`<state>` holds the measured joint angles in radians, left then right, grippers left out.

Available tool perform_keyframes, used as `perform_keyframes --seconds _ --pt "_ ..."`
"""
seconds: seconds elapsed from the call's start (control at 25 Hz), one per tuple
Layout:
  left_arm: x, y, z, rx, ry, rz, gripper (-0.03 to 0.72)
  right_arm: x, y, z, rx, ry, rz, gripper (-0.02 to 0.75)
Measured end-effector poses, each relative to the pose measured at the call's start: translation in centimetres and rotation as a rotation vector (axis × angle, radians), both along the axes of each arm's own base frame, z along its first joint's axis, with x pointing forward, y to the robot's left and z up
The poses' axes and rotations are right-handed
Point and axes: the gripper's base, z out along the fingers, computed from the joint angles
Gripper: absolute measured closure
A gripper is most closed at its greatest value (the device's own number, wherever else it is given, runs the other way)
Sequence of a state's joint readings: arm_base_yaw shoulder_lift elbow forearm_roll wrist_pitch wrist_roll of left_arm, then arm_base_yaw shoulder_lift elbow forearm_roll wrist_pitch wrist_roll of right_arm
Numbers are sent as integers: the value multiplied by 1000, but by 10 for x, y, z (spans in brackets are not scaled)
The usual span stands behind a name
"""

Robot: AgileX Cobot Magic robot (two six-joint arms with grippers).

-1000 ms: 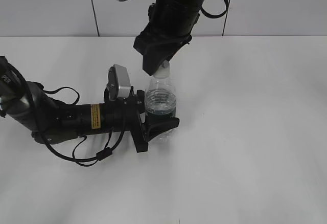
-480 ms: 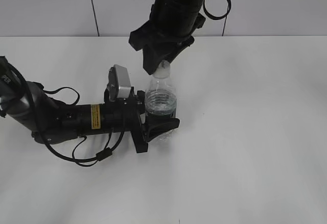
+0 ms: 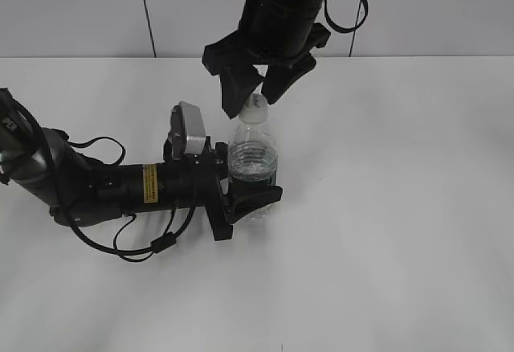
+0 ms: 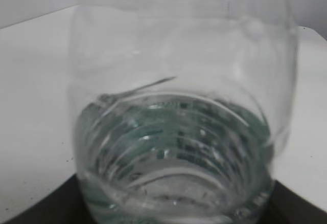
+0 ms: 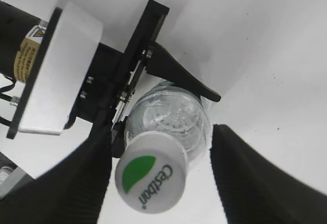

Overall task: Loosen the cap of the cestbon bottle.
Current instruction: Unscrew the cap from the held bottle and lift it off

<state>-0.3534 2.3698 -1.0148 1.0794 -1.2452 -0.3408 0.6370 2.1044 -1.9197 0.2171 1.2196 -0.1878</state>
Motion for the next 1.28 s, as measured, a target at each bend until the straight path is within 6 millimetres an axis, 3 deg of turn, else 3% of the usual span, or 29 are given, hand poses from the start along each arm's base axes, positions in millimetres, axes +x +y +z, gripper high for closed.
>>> perform_keyframes --seconds 0.28,0.56,0.8,1.28 --pt "0 0 0 0 0 0 277 0 0 0 3 11 -35 212" --pt "0 0 0 0 0 0 277 -5 -4 18 27 -13 -59 212" --pt "0 0 0 0 0 0 277 -14 -10 0 -17 52 -66 212" --pt "0 0 0 -1 0 -1 277 -16 -10 13 14 39 -80 212"
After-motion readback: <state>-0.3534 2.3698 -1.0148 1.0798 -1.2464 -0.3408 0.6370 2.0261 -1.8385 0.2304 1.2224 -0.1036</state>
